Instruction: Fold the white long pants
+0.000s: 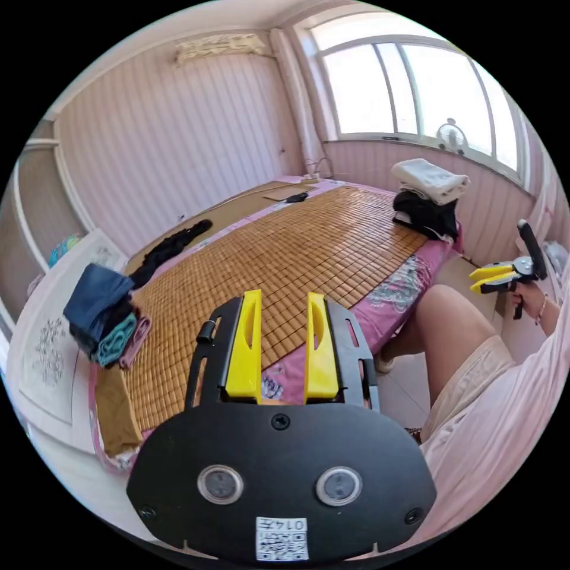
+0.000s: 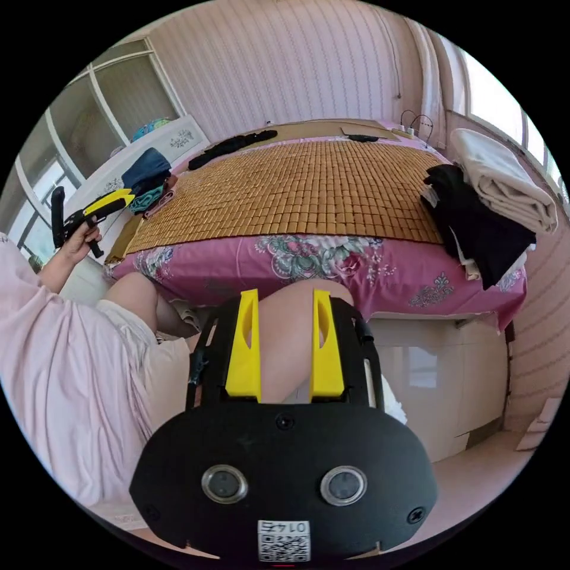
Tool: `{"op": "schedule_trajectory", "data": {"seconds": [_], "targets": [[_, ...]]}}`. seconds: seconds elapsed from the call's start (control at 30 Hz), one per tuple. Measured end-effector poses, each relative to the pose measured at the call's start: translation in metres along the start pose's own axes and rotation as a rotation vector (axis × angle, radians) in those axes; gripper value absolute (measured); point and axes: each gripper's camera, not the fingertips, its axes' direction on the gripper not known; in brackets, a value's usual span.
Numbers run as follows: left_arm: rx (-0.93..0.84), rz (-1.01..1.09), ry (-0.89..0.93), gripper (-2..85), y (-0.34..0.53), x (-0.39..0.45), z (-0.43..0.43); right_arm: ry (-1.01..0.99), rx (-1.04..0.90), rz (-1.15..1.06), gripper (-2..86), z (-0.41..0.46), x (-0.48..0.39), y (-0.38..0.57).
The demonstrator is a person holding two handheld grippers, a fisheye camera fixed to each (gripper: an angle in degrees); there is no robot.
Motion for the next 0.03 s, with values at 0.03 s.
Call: {"op": "schedule_trajectory", "data": {"seconds": [0.03], "targets": [[-0.009, -0.097, -0.044, 11.3, 0.0288, -0.0214, -0.0157, -0.036, 0.004, -0.076, 12.6, 0.0121, -0.0279, -0.0124]]}}
